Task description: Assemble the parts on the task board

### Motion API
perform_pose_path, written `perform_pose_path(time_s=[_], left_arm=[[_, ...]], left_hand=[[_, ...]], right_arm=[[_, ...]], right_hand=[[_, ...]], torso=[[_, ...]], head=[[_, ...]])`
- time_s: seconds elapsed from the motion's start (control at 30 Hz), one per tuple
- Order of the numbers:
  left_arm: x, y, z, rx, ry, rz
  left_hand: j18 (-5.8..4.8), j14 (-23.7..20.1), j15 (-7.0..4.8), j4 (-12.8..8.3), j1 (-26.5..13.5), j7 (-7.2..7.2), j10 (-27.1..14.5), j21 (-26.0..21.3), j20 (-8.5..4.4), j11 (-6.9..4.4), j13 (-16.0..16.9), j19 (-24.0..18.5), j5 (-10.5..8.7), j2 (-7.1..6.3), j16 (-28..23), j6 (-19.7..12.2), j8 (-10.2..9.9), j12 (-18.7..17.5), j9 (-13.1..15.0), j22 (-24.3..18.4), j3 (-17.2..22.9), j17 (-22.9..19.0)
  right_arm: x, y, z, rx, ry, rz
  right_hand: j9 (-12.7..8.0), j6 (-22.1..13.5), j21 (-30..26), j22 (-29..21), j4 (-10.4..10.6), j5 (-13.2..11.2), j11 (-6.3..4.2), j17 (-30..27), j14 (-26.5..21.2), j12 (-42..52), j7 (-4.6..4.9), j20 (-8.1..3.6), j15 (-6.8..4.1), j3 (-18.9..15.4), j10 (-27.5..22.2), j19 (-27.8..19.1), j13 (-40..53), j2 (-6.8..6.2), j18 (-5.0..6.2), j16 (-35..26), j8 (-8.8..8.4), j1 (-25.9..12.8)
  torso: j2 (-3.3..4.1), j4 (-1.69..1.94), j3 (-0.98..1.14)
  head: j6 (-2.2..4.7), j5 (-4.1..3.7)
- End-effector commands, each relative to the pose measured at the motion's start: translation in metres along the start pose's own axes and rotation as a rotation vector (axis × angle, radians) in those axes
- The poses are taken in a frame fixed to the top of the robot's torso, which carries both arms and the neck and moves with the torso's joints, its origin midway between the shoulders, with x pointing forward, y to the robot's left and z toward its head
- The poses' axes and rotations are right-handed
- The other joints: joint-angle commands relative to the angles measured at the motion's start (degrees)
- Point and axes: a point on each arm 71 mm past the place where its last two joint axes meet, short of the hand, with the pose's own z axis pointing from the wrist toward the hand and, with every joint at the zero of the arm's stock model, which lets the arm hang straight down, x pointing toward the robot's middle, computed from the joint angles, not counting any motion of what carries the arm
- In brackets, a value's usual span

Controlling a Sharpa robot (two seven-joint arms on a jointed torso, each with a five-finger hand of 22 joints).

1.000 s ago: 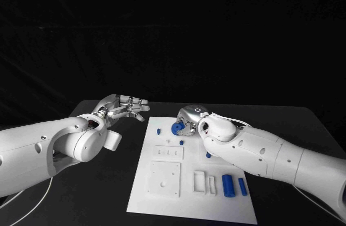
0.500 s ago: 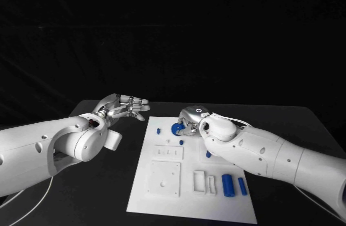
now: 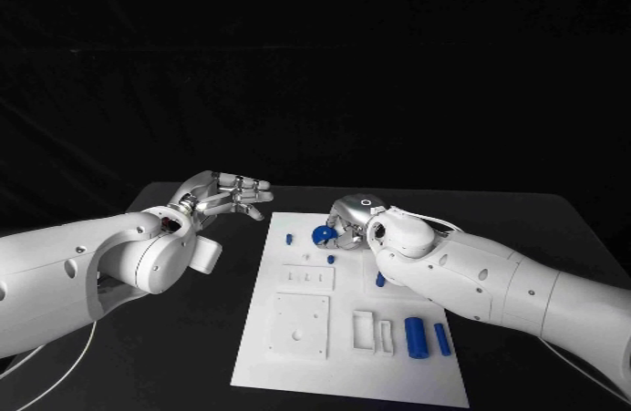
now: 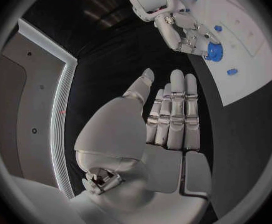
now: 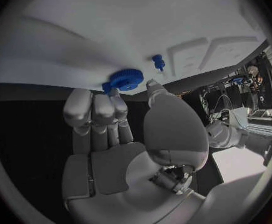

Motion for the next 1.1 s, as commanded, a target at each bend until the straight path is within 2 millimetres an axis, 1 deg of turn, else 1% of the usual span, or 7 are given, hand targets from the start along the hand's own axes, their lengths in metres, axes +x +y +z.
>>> perform_pose_path(time_s=[0.03, 0.33, 0.63, 0.8, 0.83, 0.9, 1.1], left_arm=[[0.001, -0.002, 0.0, 0.007, 0.009, 0.0], [-0.003, -0.001, -0.001, 0.006, -0.002, 0.002], [-0.01, 0.0, -0.002, 0.006, -0.017, 0.005], [-0.012, 0.0, -0.002, 0.005, -0.022, 0.007], [-0.013, 0.0, -0.002, 0.005, -0.022, 0.007], [-0.013, 0.001, -0.003, 0.005, -0.021, 0.007], [-0.014, 0.002, -0.003, 0.003, -0.019, 0.008]], left_hand=[[0.42, -0.27, 0.03, 0.21, 0.58, -0.12, -0.36, 0.3, 0.18, -0.15, 0.05, -0.34, 0.0, -0.1, 0.12, -0.46, -0.13, -0.12, 0.02, -0.05, -0.2, -0.05], [0.42, -0.27, 0.03, 0.21, 0.58, -0.12, -0.36, 0.3, 0.18, -0.15, 0.05, -0.34, 0.0, -0.1, 0.12, -0.46, -0.13, -0.12, 0.02, -0.05, -0.2, -0.05], [0.41, -0.27, 0.03, 0.21, 0.61, -0.12, -0.34, 0.3, 0.18, -0.15, 0.05, -0.34, 0.01, -0.13, 0.1, -0.45, -0.12, -0.12, 0.02, -0.07, -0.2, -0.06], [0.28, -0.53, -0.06, 0.2, 0.6, -0.23, 1.26, 0.17, 0.15, -0.55, 0.04, -0.61, 0.05, -0.08, -0.08, -0.42, -0.12, -0.11, 0.02, -0.17, -0.04, -0.13], [0.19, -0.72, -0.11, 0.19, 0.57, -0.3, 2.21, 0.08, 0.14, -0.78, 0.06, -0.77, 0.04, 0.0, -0.18, -0.42, -0.12, -0.06, 0.02, -0.21, 0.08, -0.16], [-0.02, -1.36, 0.03, 0.12, 0.53, -0.31, 2.63, -0.36, 0.22, -0.83, 0.06, -1.31, 0.06, 0.01, -0.95, -0.43, -0.12, -0.12, 0.02, -0.43, 0.27, -0.49], [-0.26, -0.94, 0.01, -0.16, 0.3, -0.36, 3.52, -1.0, 0.16, -1.07, 0.06, -1.31, 0.06, -0.08, -2.46, -0.45, -0.12, -0.13, 0.02, -0.86, 0.91, -1.14]], right_arm=[[0.001, -0.003, -0.002, 0.016, 0.023, 0.004], [-0.005, -0.016, -0.014, 0.032, -0.01, 0.015], [-0.039, -0.049, -0.035, 0.073, -0.157, 0.093], [-0.051, -0.08, -0.048, 0.076, -0.141, 0.18], [-0.053, -0.086, -0.05, 0.071, -0.136, 0.202], [-0.056, -0.101, -0.056, 0.06, -0.129, 0.255], [-0.057, -0.141, -0.07, 0.073, -0.1, 0.356]], right_hand=[[-0.03, -0.05, -0.19, 6.87, 0.16, 0.31, 0.01, 0.12, -0.09, 0.04, 0.01, 0.4, 0.33, -0.24, -0.39, 2.15, 0.02, -0.38, 0.15, 0.11, -0.05, 0.11], [-0.04, 0.43, 0.39, 7.0, 0.22, 0.56, -0.08, 0.3, -0.04, 0.45, -0.13, 0.33, 0.24, 0.02, -0.04, 2.28, 0.29, -0.27, 0.08, 0.35, -0.08, 0.19], [-0.04, 1.0, 1.6, 7.2, -1.47, -0.76, -0.2, 0.19, -0.06, 0.61, -0.26, 0.24, 0.15, 3.48, 0.33, 2.32, 0.45, -0.71, -0.08, 0.52, -0.09, 1.42], [-0.06, 0.6, 1.03, 7.05, -5.29, -1.82, 0.0, -0.05, -0.16, 0.5, 0.02, 0.34, 0.29, 3.49, 0.19, 2.01, 0.42, -0.73, -0.03, 0.3, -0.09, 4.61], [-0.04, 0.39, 0.59, 6.96, -6.49, -1.9, 0.1, -0.08, -0.22, 0.51, 0.09, 0.45, 0.38, 1.33, 0.06, 1.82, 0.47, -0.67, 0.02, 0.2, -0.05, 5.27], [-0.05, 0.37, -0.39, 6.76, -8.34, 1.92, 0.19, -0.11, -0.29, 0.22, 0.1, 0.54, 0.46, -6.17, -0.24, 1.5, 0.27, 1.12, 0.08, -0.13, -0.09, 8.79], [-0.09, 0.69, -2.24, 6.41, -14.83, 6.62, 0.41, -0.54, -0.77, -0.61, 0.4, 0.63, 0.56, -4.12, -1.21, 0.84, -0.32, 2.77, -0.01, -1.37, -0.12, 12.95]], torso=[[0.01, -0.05, 0.0], [0.01, -0.26, 0.03], [-0.01, -0.8, 0.1], [-0.03, -1.49, 0.28], [-0.02, -1.58, 0.28], [0.01, -1.95, 0.44], [0.14, -2.55, 0.99]], head=[[-0.06, 0.05], [0.02, 0.04], [0.74, -0.27], [1.09, -0.2], [1.19, -0.3], [1.33, -0.38], [1.51, -0.59]])
